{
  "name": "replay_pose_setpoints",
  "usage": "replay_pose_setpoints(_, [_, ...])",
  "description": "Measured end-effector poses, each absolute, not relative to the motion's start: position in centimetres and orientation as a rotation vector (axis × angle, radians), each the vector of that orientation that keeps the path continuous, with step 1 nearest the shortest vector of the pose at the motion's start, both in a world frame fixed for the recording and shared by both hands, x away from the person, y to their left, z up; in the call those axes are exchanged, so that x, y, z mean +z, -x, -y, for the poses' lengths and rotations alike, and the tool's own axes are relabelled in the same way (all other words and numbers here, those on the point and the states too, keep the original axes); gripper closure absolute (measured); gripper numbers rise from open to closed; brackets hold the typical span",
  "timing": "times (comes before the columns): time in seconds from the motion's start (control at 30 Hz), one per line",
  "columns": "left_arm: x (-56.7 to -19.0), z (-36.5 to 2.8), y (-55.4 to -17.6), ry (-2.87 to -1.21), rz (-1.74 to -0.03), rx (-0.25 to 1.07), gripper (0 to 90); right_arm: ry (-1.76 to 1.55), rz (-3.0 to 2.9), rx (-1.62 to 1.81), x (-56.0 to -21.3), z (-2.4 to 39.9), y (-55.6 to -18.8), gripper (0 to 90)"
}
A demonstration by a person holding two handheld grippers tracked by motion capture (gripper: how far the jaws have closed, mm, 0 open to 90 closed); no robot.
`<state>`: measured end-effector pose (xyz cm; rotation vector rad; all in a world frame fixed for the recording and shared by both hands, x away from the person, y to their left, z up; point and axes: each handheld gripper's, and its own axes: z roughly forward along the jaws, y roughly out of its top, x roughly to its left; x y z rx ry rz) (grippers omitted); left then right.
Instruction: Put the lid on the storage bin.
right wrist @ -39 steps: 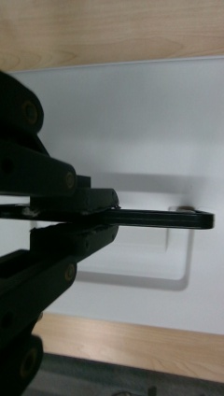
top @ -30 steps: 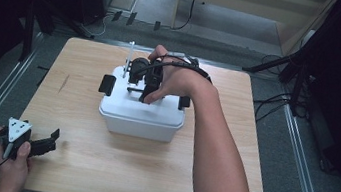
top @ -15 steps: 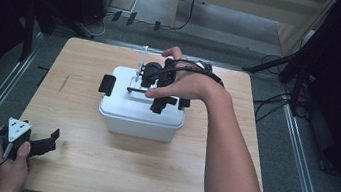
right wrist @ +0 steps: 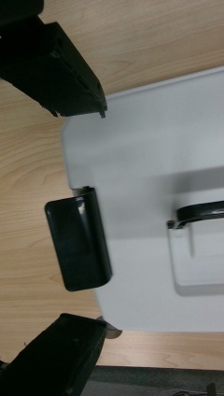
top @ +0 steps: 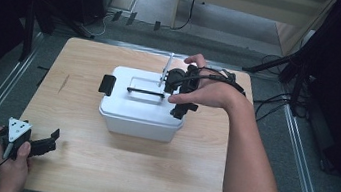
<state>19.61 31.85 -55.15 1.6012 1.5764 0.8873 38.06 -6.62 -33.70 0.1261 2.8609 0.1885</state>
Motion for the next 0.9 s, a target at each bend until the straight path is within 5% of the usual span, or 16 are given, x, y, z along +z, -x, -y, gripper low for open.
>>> replay_pose_setpoints(0.9, [-55.2,-31.8,-19.6,-1.597,-1.575,0.893,0.0,-0.211,-2.863,0.173,-36.0,12.9,-36.7,0.0])
